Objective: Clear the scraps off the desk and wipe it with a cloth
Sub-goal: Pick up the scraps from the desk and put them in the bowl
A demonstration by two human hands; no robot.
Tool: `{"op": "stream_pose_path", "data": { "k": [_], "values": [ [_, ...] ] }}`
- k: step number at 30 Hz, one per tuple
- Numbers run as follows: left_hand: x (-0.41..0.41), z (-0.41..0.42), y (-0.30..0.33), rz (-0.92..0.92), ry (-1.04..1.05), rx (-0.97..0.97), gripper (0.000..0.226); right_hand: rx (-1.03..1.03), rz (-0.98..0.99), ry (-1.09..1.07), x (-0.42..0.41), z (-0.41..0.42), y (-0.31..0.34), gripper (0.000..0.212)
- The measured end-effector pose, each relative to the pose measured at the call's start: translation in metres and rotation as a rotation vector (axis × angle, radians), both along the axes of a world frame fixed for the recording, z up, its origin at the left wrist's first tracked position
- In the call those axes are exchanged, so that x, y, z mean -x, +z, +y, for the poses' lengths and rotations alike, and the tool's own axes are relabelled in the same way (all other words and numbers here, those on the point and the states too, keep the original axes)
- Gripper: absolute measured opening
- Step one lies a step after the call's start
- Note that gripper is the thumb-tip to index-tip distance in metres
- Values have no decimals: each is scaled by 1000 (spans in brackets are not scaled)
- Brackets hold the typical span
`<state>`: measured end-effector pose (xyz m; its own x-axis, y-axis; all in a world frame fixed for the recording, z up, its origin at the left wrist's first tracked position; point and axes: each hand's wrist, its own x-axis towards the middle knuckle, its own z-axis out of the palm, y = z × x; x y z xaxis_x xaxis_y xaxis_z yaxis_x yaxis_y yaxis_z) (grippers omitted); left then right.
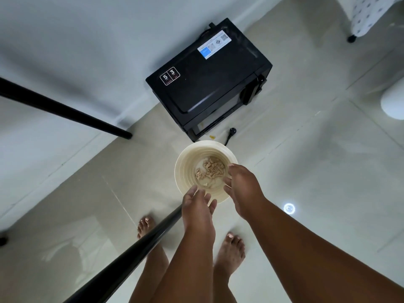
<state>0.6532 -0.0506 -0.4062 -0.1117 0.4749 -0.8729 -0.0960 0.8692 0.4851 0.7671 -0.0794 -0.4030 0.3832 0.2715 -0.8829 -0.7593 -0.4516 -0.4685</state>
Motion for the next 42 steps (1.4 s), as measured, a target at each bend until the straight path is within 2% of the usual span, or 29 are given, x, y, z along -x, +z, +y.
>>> {"op": "stream_pose_path", "data": {
  "k": [6, 8, 14, 18, 24, 31, 34, 39, 42],
  "values": [
    [-2, -9, 42, 18, -101, -21, 32, -41, 17, -78, 3, -16, 48, 12],
    [-1, -18, 66, 41, -153, -22, 32, -31, 22, -113, 4, -28, 75, 17],
    [11, -47, 173, 58, -418, -30, 26, 11, -96, -52, 16, -59, 169, 18],
    [28, -31, 256, 24, -587, -152, 18, -10, -150, 28, 28, -56, 246, 17],
    [80, 27, 346, -71, -647, -213, 14, -81, -179, 194, 62, -20, 337, 16],
    [173, 71, 409, -25, -568, -392, 9, -195, -262, 340, 133, 31, 408, 14],
    [231, 78, 418, -18, -542, -400, 11, -189, -370, 498, 180, 46, 422, 12],
    [359, 81, 418, 26, -546, -399, 12, -217, -524, 753, 274, 64, 427, 7],
    [442, 79, 416, 105, -490, -430, 10, -244, -552, 888, 339, 74, 422, 8]
  ]
}}
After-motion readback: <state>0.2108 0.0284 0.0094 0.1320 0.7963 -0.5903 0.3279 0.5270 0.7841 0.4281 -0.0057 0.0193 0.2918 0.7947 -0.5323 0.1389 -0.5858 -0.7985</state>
